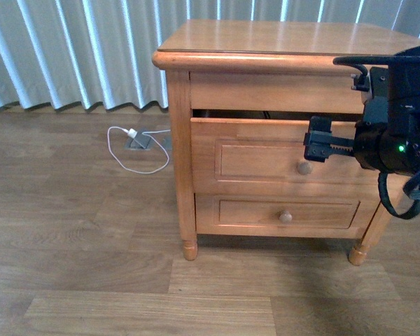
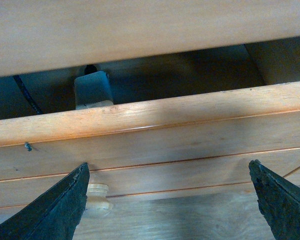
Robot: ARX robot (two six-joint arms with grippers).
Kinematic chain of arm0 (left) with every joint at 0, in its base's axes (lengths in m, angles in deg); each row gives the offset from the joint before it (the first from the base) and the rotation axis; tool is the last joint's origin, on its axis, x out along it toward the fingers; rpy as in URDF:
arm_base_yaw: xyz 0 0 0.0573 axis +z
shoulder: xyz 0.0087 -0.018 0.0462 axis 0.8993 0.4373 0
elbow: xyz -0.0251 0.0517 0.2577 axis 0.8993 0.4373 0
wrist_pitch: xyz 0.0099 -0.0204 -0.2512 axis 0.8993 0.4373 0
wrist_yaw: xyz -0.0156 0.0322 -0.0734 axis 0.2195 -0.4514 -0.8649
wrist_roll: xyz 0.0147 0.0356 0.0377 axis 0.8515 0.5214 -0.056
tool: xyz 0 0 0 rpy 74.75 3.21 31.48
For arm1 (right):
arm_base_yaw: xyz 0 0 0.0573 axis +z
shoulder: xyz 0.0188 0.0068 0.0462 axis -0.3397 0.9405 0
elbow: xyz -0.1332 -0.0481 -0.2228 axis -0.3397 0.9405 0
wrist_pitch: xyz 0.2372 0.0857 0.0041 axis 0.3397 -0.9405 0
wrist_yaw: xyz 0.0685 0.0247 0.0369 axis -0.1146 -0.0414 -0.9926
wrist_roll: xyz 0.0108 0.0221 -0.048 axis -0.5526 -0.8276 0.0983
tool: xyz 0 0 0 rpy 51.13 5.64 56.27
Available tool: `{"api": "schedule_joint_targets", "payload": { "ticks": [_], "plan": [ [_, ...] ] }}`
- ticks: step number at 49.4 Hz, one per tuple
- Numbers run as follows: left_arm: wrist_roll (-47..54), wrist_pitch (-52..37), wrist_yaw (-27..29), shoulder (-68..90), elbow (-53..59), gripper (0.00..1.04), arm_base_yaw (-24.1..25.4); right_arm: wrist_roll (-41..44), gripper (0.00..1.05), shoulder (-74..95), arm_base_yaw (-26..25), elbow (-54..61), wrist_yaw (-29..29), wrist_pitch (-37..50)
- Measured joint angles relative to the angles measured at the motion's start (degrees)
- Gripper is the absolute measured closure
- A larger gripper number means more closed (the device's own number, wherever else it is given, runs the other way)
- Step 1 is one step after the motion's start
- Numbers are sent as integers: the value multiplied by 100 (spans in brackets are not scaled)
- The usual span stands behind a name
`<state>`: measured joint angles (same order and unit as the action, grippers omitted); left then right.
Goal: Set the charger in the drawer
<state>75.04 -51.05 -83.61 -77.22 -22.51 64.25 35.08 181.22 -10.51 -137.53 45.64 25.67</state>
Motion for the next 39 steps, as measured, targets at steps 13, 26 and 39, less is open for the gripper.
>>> {"api": "schedule_joint_targets", "payload": {
  "ticks": [13, 26, 39],
  "plan": [
    [0, 0, 0, 0, 0, 6, 0, 2, 9, 433, 17, -525, 310, 258],
    [0, 0, 0, -2, 0, 6, 0, 2, 9, 710, 35, -809, 487, 271],
    [0, 0, -2, -2, 0, 6, 0, 50, 9, 837, 90, -885, 767, 466]
  ]
}}
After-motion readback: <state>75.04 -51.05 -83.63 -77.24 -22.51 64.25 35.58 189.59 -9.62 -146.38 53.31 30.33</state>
